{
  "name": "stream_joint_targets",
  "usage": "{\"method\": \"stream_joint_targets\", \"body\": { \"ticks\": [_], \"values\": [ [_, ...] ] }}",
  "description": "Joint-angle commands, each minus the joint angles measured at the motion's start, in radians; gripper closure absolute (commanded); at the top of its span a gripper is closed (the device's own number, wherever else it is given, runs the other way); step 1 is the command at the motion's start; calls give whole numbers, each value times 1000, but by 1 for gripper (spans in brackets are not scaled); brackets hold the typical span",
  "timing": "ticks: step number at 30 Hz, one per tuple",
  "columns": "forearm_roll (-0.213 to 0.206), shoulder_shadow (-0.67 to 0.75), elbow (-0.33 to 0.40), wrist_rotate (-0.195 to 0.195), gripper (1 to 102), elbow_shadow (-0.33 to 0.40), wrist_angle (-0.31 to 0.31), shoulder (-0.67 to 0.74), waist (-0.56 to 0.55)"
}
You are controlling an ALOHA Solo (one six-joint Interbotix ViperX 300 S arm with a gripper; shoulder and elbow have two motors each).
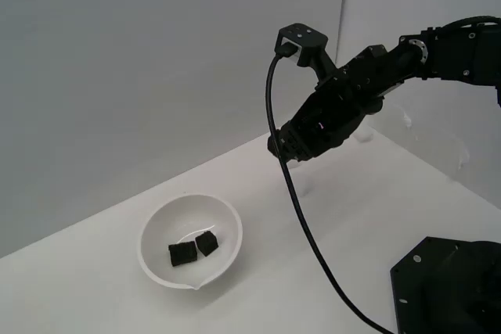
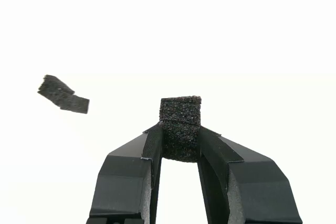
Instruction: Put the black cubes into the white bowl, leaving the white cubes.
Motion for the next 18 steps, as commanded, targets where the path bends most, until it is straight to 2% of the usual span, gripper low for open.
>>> {"method": "stream_joint_targets", "body": {
  "ticks": [1,4,9,18],
  "values": [
    [-12,49,-37,12,100,-43,18,46,-11],
    [-23,67,-61,5,100,-67,28,64,-43],
    [-25,58,-97,-35,100,-103,26,57,-130],
    [-29,5,-123,-74,100,-130,6,3,-259]
  ]
}}
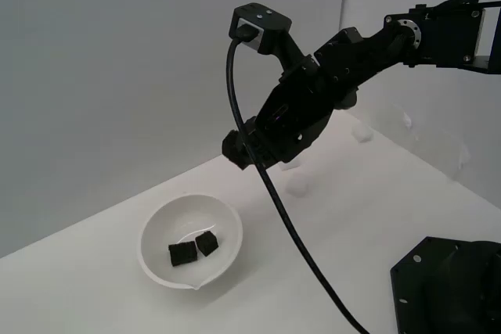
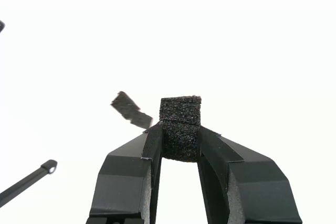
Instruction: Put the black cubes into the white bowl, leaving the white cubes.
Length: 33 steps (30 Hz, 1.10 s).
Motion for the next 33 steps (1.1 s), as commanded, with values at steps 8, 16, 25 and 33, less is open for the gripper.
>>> {"method": "stream_joint_targets", "body": {
  "ticks": [8,16,25,33],
  "values": [
    [-48,-92,-52,0,100,-60,-74,-95,-132],
    [-63,-198,-51,2,100,-58,-121,-206,-178],
    [-100,-215,-51,0,51,-58,-140,-219,-199],
    [-126,-221,-51,0,3,-57,-140,-225,-199]
  ]
}}
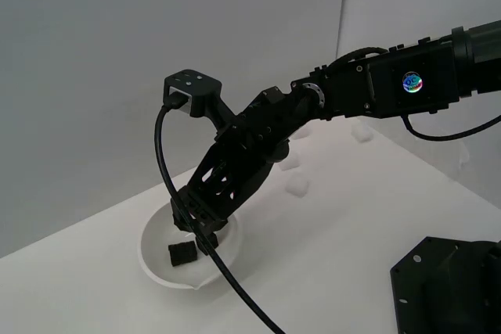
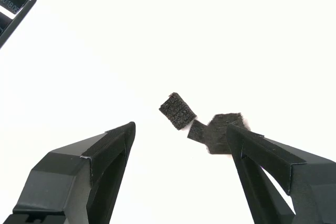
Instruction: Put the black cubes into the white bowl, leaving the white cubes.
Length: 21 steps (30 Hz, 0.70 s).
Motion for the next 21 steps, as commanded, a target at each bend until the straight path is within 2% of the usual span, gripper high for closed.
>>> {"method": "stream_joint_targets", "body": {
  "ticks": [1,7,10,12,17,20,21],
  "values": [
    [-23,32,-11,9,3,-17,2,25,-15],
    [-18,78,-6,11,3,-12,6,69,5],
    [-14,123,9,15,7,2,14,115,49],
    [-3,160,25,17,20,20,26,150,91],
    [25,261,75,20,79,71,37,253,184],
    [54,314,106,20,101,103,38,305,241],
    [63,328,117,18,100,114,38,319,262]
  ]
}}
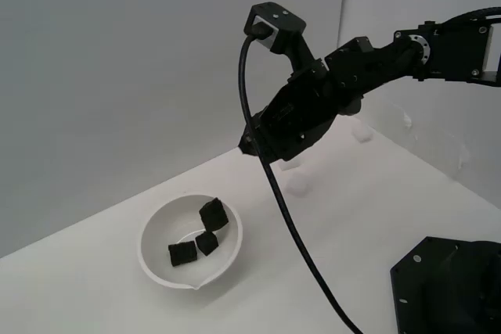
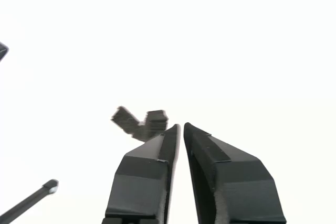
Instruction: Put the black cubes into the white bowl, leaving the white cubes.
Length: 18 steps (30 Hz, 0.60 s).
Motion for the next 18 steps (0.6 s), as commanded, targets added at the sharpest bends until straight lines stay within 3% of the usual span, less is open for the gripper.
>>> {"method": "stream_joint_targets", "body": {
  "ticks": [1,9,18],
  "values": [
    [8,54,23,5,100,18,8,49,46],
    [75,209,127,5,100,121,6,204,212],
    [94,351,221,5,100,215,9,345,298]
  ]
}}
